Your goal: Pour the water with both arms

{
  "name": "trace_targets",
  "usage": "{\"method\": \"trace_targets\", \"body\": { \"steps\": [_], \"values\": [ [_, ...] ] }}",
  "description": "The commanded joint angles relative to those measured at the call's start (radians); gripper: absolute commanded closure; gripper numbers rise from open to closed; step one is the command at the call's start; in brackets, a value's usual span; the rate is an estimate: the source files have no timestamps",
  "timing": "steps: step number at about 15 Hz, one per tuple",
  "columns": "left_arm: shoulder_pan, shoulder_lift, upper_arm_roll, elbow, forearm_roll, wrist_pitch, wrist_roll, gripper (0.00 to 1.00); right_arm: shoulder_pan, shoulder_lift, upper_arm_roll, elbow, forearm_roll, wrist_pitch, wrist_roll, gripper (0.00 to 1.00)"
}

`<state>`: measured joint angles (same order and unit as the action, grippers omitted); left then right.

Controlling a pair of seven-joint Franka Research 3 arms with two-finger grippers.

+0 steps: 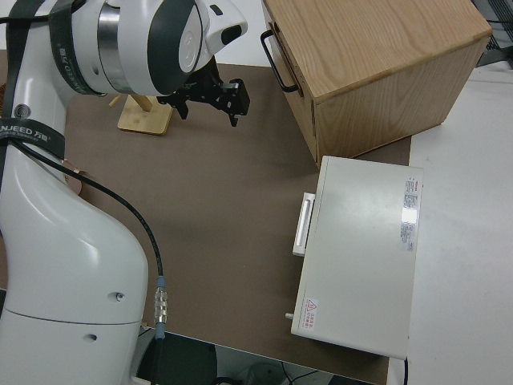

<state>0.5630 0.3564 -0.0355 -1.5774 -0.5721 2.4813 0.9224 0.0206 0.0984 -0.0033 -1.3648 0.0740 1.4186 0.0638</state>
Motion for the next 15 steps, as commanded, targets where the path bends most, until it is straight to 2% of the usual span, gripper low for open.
{"method": "trace_targets", "body": {
  "steps": [1,4,6,7,9,12,15],
  "values": [
    [0.005,0.013,-0.004,0.019,-0.031,0.024,0.045,0.92,-0.005,-0.017,0.002,-0.023,0.02,0.003,-0.021,0.007],
    [0.018,0.029,-0.007,0.019,-0.067,0.025,0.078,0.87,-0.005,-0.017,0.0,-0.023,0.02,0.003,-0.021,0.007],
    [0.029,0.039,-0.007,0.019,-0.093,0.025,0.099,0.69,-0.005,-0.017,0.0,-0.023,0.02,0.003,-0.021,0.007],
    [0.031,0.041,-0.007,0.02,-0.095,0.025,0.101,0.54,-0.005,-0.017,0.0,-0.023,0.02,0.003,-0.021,0.007],
    [0.032,0.041,-0.007,0.02,-0.095,0.024,0.099,0.0,-0.005,-0.019,0.0,-0.023,0.02,0.002,-0.021,0.007],
    [0.032,0.038,-0.003,0.025,-0.097,0.013,0.069,0.0,-0.005,-0.019,0.002,-0.023,0.02,0.003,-0.021,0.007],
    [0.037,0.027,0.002,0.03,-0.046,-0.047,-0.009,0.0,-0.005,-0.019,0.0,-0.023,0.02,0.002,-0.021,0.007]
  ]
}}
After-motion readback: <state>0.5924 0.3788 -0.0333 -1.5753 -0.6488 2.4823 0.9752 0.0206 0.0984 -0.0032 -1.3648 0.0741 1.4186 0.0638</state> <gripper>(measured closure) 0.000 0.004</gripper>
